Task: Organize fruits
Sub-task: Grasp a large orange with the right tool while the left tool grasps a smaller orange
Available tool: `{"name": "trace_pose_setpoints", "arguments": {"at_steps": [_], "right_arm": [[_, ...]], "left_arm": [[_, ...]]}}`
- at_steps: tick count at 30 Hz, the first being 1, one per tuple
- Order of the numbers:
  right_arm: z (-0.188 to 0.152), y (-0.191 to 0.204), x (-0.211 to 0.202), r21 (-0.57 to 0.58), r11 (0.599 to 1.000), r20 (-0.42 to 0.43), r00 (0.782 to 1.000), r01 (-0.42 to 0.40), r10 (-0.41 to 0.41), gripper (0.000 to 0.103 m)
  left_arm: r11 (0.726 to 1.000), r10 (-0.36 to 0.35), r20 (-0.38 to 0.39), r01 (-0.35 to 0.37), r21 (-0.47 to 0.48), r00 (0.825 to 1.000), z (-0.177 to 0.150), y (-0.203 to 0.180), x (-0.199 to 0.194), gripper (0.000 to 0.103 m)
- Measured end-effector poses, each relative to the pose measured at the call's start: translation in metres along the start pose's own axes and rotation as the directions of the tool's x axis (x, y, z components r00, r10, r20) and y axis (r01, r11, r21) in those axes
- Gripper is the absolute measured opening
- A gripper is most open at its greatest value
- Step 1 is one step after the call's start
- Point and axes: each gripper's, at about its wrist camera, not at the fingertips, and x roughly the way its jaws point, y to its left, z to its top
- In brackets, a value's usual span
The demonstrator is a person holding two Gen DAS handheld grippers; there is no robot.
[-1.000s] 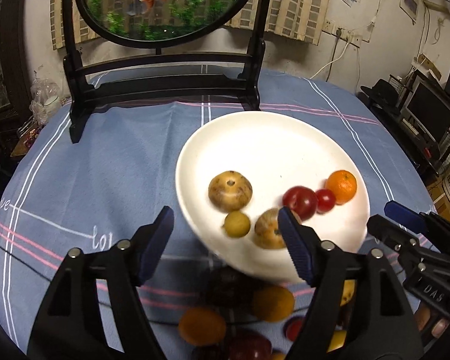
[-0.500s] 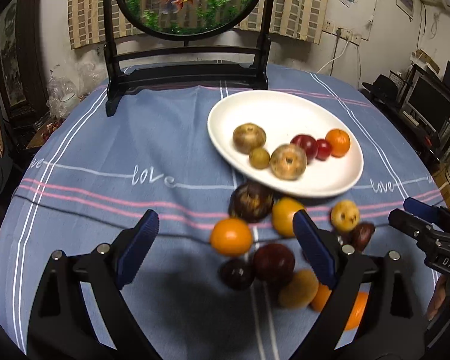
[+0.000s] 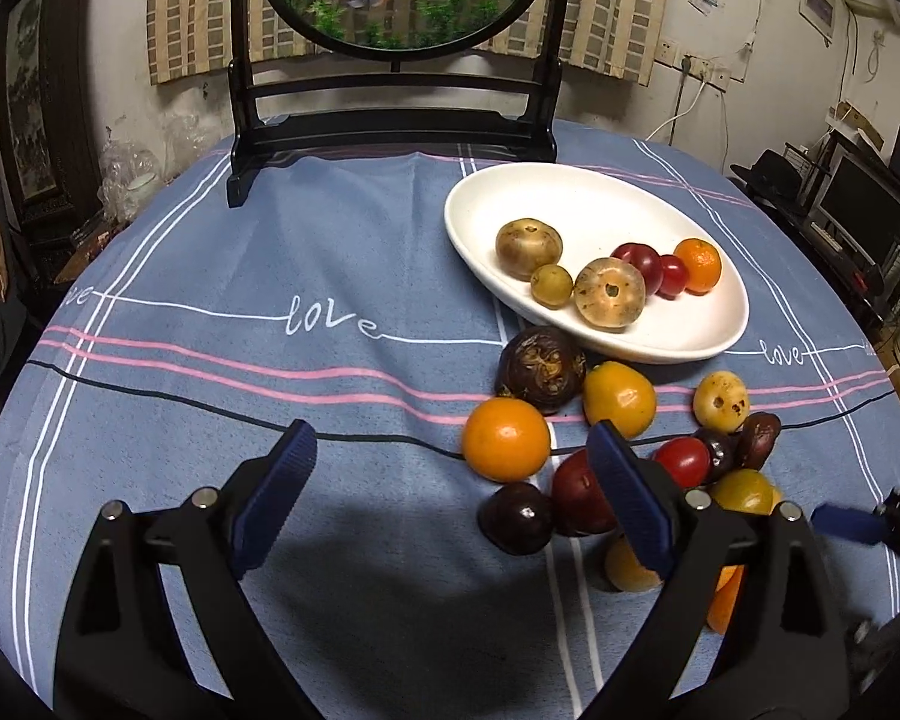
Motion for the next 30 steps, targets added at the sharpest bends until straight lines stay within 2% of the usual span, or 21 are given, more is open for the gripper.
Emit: {"name": "trace_pose_setpoints", "arguments": {"at_steps": [6, 12, 15, 18, 20, 24, 27, 30], "right_arm": [[-0.005, 0.018, 0.016, -0.048, 0.999, -0.057, 0.998, -0.013, 0.01, 0.064], [-0.004, 0.031, 0.035, -0.087, 0.996, -0.092, 0.996, 0.011, -0.019, 0.064], [-0.005, 0.031, 0.036, -0.106, 0.993, -0.065, 0.996, 0.051, -0.058, 0.046], [-0.005, 0.018, 0.034, -0.061, 0.998, -0.052, 0.998, 0.022, -0.025, 0.045], [-0.007, 0.015, 0.029, -0.062, 0.998, -0.04, 0.999, 0.031, -0.033, 0.045], [-0.004, 0.0, 0.012, -0.015, 1.0, 0.013, 1.0, -0.006, 0.006, 0.045], [-0.002, -0.019, 0.0, 0.058, 0.998, 0.056, 0.998, -0.025, 0.022, 0.045], [-0.003, -0.032, 0.0, 0.114, 0.993, 0.049, 0.999, -0.019, 0.013, 0.045]], "left_arm": [[1.0, -0.024, -0.022, 0.024, -0.015, 0.999, 0.0, 0.001, 0.004, 0.093], [1.0, -0.026, -0.023, 0.026, -0.012, 0.999, -0.001, 0.0, 0.005, 0.093], [0.999, -0.031, -0.03, 0.031, -0.012, 0.999, -0.002, 0.0, 0.006, 0.093], [0.999, -0.032, -0.038, 0.031, -0.011, 0.999, -0.003, -0.001, 0.008, 0.093], [0.999, -0.031, -0.044, 0.031, -0.008, 0.999, -0.003, -0.001, 0.009, 0.093], [0.999, -0.034, -0.047, 0.034, 0.005, 0.998, -0.005, -0.005, 0.011, 0.093], [1.0, -0.008, -0.049, 0.008, 0.009, 0.999, -0.006, -0.004, 0.017, 0.093], [1.0, 0.013, -0.068, -0.014, -0.019, 0.998, -0.006, 0.001, 0.026, 0.093]]}}
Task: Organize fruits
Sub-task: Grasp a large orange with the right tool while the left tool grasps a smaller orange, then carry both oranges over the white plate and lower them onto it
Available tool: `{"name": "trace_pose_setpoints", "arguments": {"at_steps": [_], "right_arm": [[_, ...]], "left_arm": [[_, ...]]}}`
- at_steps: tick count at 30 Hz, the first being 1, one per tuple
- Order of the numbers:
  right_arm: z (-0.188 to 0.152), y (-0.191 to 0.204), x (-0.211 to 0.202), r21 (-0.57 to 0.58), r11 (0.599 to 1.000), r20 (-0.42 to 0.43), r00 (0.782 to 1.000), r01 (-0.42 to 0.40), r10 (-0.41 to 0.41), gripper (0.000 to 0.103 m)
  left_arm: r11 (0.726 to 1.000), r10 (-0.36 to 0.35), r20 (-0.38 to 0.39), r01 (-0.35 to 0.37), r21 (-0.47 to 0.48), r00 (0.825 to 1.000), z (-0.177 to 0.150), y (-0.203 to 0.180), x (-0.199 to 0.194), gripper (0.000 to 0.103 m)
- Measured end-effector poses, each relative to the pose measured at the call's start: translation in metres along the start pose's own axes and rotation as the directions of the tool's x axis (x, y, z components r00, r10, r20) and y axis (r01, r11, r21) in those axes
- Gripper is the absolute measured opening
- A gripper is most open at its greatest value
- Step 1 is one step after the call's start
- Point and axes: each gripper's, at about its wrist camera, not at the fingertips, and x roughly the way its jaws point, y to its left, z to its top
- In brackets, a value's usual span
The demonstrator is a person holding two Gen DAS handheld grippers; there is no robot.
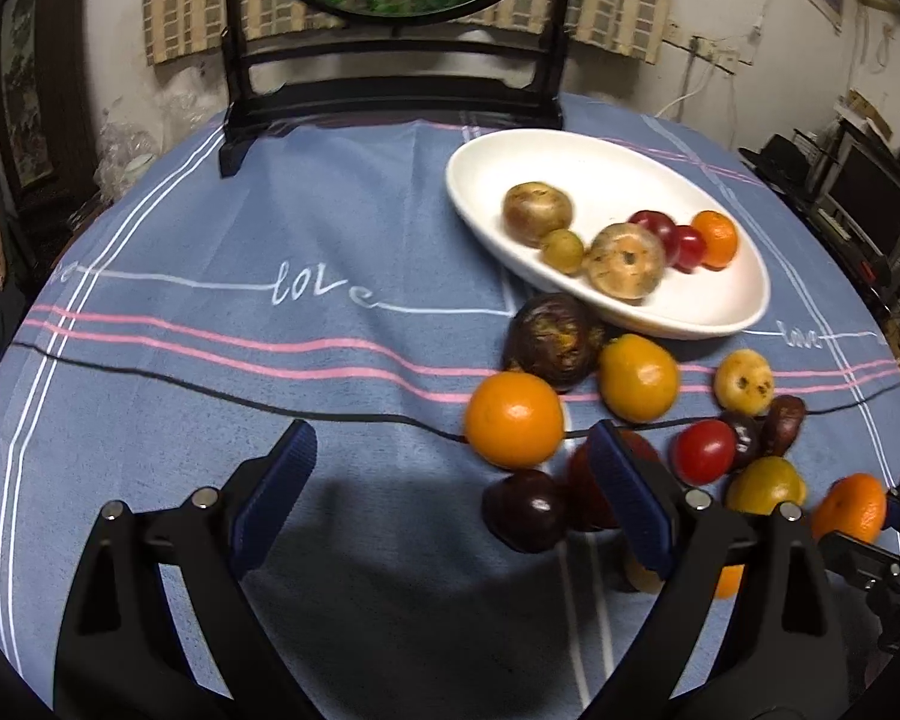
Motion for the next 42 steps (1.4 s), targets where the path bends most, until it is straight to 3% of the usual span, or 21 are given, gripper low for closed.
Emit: {"name": "trace_pose_setpoints", "arguments": {"at_steps": [5, 10, 13, 16, 18, 21, 25, 31, 36, 42], "right_arm": [[0.001, 0.006, -0.005, -0.017, 1.0, 0.015, 1.0, -0.018, 0.018, 0.045], [0.001, 0.008, -0.01, -0.024, 0.999, 0.028, 0.999, -0.031, 0.032, 0.045], [0.001, 0.007, -0.01, -0.022, 0.999, 0.033, 0.999, -0.036, 0.036, 0.045], [0.001, 0.007, -0.01, -0.023, 0.999, 0.031, 0.999, -0.03, 0.031, 0.045], [0.001, 0.008, -0.01, -0.028, 0.999, 0.032, 0.999, -0.026, 0.027, 0.045], [0.0, 0.008, -0.01, -0.029, 0.999, 0.033, 0.999, -0.027, 0.028, 0.045], [0.0, 0.007, -0.009, -0.026, 0.999, 0.029, 0.999, -0.025, 0.025, 0.045], [0.001, 0.005, -0.01, -0.024, 0.999, 0.043, 0.999, -0.021, 0.023, 0.045], [0.009, -0.002, -0.025, 0.019, 1.0, 0.143, 0.99, 0.02, -0.022, 0.045], [0.048, -0.002, -0.042, 0.003, 0.997, 0.238, 0.969, 0.072, -0.07, 0.045]], "left_arm": [[0.999, -0.019, -0.041, 0.017, -0.041, 0.999, 0.002, 0.003, 0.008, 0.092], [0.999, 0.017, -0.062, -0.015, 0.03, 0.998, 0.01, -0.007, 0.019, 0.087], [0.996, -0.089, -0.136, 0.087, -0.019, 0.987, 0.017, 0.001, 0.025, 0.067], [0.989, -0.134, -0.161, 0.143, 0.048, 0.978, 0.016, -0.009, 0.023, 0.04], [0.988, -0.099, -0.144, 0.114, 0.1, 0.985, 0.011, -0.017, 0.019, 0.04], [0.989, -0.11, -0.129, 0.121, 0.082, 0.985, 0.008, -0.017, 0.017, 0.04], [0.991, -0.053, -0.098, 0.065, 0.12, 0.994, 0.005, -0.021, 0.011, 0.04], [0.991, -0.073, -0.076, 0.081, 0.106, 0.994, 0.007, -0.021, -0.001, 0.04], [0.986, -0.116, -0.031, 0.119, 0.113, 0.993, 0.017, -0.024, -0.023, 0.04], [0.982, -0.142, 0.034, 0.136, 0.13, 0.989, 0.051, -0.035, -0.038, 0.04]]}}
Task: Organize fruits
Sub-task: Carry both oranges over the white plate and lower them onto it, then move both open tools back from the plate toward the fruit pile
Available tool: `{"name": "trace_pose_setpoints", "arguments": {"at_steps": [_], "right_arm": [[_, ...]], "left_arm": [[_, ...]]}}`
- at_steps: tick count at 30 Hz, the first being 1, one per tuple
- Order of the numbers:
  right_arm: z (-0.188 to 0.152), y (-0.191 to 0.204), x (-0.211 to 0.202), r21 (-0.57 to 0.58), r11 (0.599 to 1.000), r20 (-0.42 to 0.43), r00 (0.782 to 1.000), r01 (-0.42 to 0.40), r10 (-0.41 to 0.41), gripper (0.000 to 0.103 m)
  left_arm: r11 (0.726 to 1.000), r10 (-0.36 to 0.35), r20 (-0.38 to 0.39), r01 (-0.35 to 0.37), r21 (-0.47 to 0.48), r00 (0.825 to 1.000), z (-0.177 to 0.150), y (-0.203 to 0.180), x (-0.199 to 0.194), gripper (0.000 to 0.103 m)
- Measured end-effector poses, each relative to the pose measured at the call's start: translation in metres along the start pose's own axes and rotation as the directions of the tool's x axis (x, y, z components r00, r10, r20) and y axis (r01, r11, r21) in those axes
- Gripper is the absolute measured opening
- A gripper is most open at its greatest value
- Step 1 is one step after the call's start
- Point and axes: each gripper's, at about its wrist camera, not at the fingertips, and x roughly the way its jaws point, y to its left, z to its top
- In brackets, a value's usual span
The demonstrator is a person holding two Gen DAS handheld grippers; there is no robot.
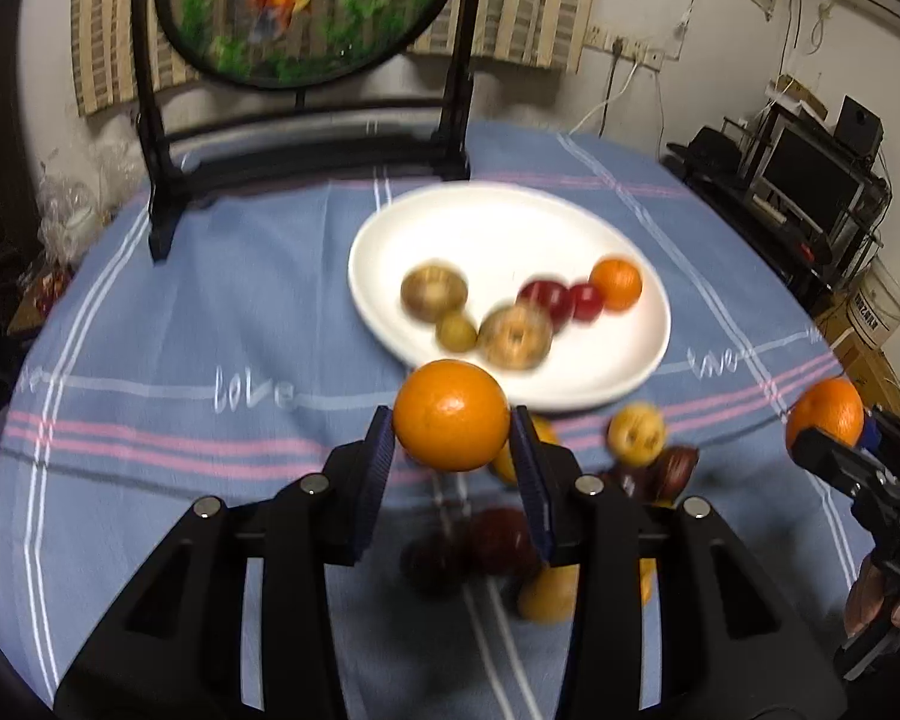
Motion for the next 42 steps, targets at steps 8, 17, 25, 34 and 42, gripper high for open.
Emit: {"name": "trace_pose_setpoints", "arguments": {"at_steps": [8, 17, 25, 34, 42], "right_arm": [[0.073, -0.006, 0.076, -0.022, 1.0, -0.029, 0.999, 0.019, -0.02, 0.045], [0.095, -0.04, 0.152, 0.091, 0.995, -0.127, 0.992, 0.03, -0.018, 0.045], [0.093, -0.049, 0.161, 0.081, 0.991, -0.098, 0.991, 0.103, -0.095, 0.054], [0.083, -0.05, 0.121, 0.114, 0.99, -0.056, 0.996, 0.081, -0.075, 0.057], [0.044, -0.057, 0.061, 0.173, 0.983, -0.03, 0.998, 0.065, -0.06, 0.068]], "left_arm": [[1.0, 0.012, 0.02, -0.012, -0.018, 1.0, 0.057, -0.009, 0.046, 0.04], [0.998, 0.035, -0.037, -0.036, -0.041, 0.999, 0.087, -0.006, 0.106, 0.04], [0.997, 0.045, -0.046, -0.048, -0.055, 0.998, 0.085, -0.004, 0.12, 0.07], [0.998, 0.047, -0.001, -0.047, -0.049, 0.999, 0.075, -0.004, 0.078, 0.082], [0.995, 0.056, 0.039, -0.053, -0.08, 0.998, 0.031, 0.002, 0.028, 0.085]]}}
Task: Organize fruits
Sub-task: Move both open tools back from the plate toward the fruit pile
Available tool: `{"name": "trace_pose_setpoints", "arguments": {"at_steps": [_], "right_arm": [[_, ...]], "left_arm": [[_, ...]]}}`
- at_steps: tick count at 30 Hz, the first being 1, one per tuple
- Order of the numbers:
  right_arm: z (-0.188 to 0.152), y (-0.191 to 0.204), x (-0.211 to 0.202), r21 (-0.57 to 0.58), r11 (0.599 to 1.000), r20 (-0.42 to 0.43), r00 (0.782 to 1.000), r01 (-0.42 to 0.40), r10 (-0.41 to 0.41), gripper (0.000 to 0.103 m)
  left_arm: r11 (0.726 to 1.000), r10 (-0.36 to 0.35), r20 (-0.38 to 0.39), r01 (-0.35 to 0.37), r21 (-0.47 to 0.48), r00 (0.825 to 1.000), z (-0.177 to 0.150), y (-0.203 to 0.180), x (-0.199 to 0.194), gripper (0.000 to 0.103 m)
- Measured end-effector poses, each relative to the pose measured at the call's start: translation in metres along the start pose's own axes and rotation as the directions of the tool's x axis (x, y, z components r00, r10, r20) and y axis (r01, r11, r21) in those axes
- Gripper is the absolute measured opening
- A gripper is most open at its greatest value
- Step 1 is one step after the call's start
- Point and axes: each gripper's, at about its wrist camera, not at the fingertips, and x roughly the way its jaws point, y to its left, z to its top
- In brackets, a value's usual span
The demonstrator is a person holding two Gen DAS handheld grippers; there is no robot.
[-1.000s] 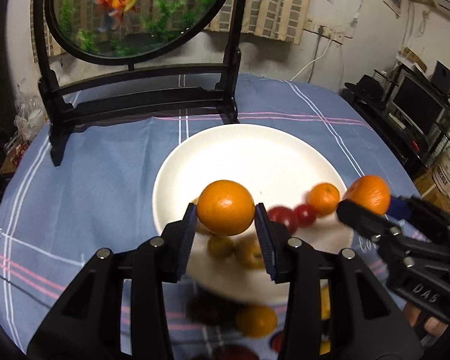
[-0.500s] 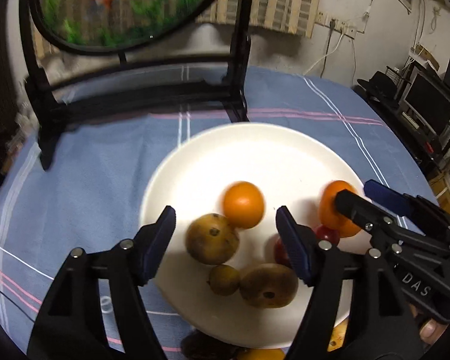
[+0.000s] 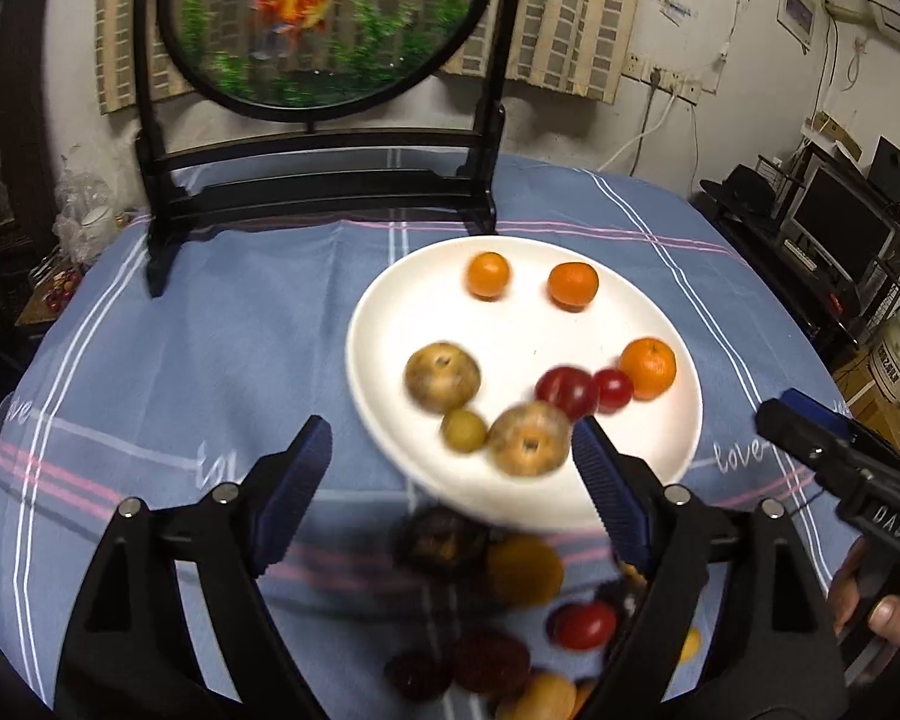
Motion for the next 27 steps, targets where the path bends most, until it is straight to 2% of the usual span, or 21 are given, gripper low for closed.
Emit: {"name": "trace_pose_setpoints", "arguments": {"at_steps": [5, 9, 12, 17, 27], "right_arm": [[-0.025, -0.011, -0.026, 0.059, 0.998, -0.005, 1.0, -0.024, 0.024, 0.068], [-0.043, -0.012, -0.034, 0.077, 0.997, -0.027, 0.999, -0.024, 0.026, 0.068], [-0.049, -0.007, -0.033, 0.049, 0.999, -0.055, 0.998, -0.012, 0.015, 0.068], [-0.061, 0.009, -0.033, -0.055, 0.998, -0.084, 0.996, -0.015, 0.01, 0.068], [-0.078, 0.017, -0.016, -0.151, 0.988, -0.186, 0.982, -0.035, 0.006, 0.068]], "left_arm": [[1.0, 0.019, 0.027, -0.019, -0.003, 0.999, -0.034, 0.006, -0.025, 0.088], [1.0, 0.012, 0.003, -0.012, -0.016, 1.0, -0.056, 0.009, -0.029, 0.089], [1.0, 0.019, -0.023, -0.019, -0.011, 1.0, -0.068, 0.011, -0.027, 0.089], [0.999, 0.036, -0.006, -0.036, -0.006, 0.999, -0.074, 0.016, -0.025, 0.089], [0.999, -0.014, -0.048, 0.013, -0.031, 0.999, -0.08, 0.027, -0.012, 0.09]]}}
